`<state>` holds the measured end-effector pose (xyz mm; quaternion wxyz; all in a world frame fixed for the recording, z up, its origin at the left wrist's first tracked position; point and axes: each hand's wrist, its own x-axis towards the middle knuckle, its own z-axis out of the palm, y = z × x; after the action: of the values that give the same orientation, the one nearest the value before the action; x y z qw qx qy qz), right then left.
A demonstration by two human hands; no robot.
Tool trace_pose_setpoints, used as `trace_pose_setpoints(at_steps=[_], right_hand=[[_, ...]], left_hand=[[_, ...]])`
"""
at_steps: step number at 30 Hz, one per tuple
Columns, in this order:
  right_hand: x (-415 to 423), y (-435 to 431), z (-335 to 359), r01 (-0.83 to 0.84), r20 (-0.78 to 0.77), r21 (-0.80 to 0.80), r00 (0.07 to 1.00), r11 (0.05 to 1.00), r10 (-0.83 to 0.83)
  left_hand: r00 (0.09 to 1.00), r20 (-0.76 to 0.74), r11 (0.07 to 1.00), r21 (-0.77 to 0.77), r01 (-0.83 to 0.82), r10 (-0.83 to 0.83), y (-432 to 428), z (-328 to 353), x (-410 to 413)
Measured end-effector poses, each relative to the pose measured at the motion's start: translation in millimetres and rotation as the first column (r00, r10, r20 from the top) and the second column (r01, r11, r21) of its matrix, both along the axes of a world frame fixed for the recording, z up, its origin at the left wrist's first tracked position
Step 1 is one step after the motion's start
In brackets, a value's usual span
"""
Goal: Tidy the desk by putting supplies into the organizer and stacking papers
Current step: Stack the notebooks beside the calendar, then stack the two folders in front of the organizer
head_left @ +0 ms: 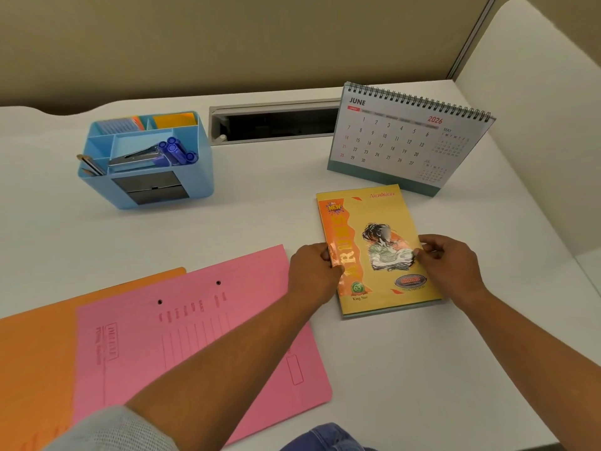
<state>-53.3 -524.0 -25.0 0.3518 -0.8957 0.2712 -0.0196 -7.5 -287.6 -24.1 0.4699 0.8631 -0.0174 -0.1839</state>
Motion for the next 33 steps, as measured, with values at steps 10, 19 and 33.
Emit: trace_pose_setpoints(at_steps=[10,19,33], right_hand=[[-0.2,3.3,-5.3,-0.018,0.012,-0.05,1.0,0.999,0.019],[-2.5,8.0,1.0,-0.047,0.024,-0.097,0.998,0.994,0.05],[-58.1,149.3,35.4,-0.414,-0.019,0.322,0.897,0.852,0.442]], left_hand=[[1.0,-0.004,0.999,0.031,-0.006,0.006,-2.1,1.2,-0.2],[0.993,-0.117,0.999,0.044,-0.012,0.017,1.1,19.1,-5.2],[0.784,0.219,0.728,0.291,-0.62,0.58,219.4,43.1,-152.0]])
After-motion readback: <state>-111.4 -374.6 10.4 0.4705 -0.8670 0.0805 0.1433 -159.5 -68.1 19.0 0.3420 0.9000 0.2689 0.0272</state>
